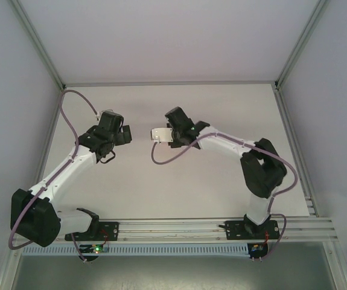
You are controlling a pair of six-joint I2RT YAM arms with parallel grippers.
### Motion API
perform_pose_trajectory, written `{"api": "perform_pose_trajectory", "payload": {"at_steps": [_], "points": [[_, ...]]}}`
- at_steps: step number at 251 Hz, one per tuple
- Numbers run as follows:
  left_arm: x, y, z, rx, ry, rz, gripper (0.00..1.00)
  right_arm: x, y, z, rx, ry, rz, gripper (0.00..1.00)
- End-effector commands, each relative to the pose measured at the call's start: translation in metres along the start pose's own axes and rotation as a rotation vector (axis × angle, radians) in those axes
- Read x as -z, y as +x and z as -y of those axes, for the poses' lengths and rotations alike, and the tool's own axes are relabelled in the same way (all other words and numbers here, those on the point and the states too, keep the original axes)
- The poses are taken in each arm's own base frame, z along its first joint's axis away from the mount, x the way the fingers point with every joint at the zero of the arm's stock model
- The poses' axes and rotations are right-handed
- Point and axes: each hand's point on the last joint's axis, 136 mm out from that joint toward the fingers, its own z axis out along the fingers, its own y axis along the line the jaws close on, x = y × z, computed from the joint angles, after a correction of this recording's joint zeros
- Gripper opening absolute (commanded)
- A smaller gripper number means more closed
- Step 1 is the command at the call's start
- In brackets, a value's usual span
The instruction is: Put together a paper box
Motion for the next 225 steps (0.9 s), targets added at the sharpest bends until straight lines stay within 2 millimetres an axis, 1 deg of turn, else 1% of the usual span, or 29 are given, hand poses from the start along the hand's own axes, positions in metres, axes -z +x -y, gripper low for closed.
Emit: {"api": "perform_pose_trajectory", "payload": {"at_steps": [1,15,34,50,62,80,115,125,141,157,176,200,204,225], "points": [[0.001,-0.002,-0.009,0.037,-0.025,0.02,1.0,0.008,0.005,0.054,-0.052,0.383,-0.058,0.38],[0.0,-0.002,-0.007,0.036,-0.014,0.017,1.0,0.002,0.011,0.045,-0.081,0.374,-0.069,0.4],[0.0,-0.002,-0.006,0.035,-0.008,0.014,1.0,-0.009,0.017,0.023,-0.098,0.319,-0.08,0.44],[0.0,-0.002,-0.005,0.036,-0.007,0.013,1.0,-0.018,0.022,0.005,-0.072,0.295,-0.095,0.44],[-0.001,-0.002,-0.005,0.034,-0.009,0.013,1.0,-0.021,0.024,0.0,-0.065,0.322,-0.097,0.46],[-0.001,-0.002,-0.004,0.035,-0.005,0.007,1.0,-0.025,0.027,-0.014,-0.05,0.301,-0.101,0.51],[-0.004,0.001,-0.001,0.033,0.008,-0.001,1.0,-0.029,0.032,-0.045,-0.013,0.244,-0.062,0.52],[-0.005,0.001,0.0,0.034,0.014,-0.002,1.0,-0.028,0.033,-0.053,-0.004,0.237,-0.046,0.53],[-0.005,0.001,0.002,0.028,0.023,-0.004,1.0,-0.026,0.035,-0.062,-0.005,0.216,-0.034,0.62],[-0.005,0.0,0.002,0.028,0.024,-0.006,1.0,-0.023,0.037,-0.07,-0.01,0.175,-0.054,0.68],[-0.004,-0.001,0.003,0.027,0.03,-0.002,1.0,-0.016,0.036,-0.073,-0.034,0.156,-0.052,0.77],[-0.003,-0.002,0.004,0.029,0.037,0.0,1.0,-0.003,0.03,-0.077,-0.048,0.136,-0.024,0.93],[-0.003,-0.003,0.004,0.028,0.038,0.0,1.0,-0.001,0.029,-0.078,-0.048,0.126,-0.02,0.98],[-0.002,-0.004,0.006,0.026,0.043,0.002,1.0,0.015,0.021,-0.083,-0.057,0.078,0.005,0.98]]}}
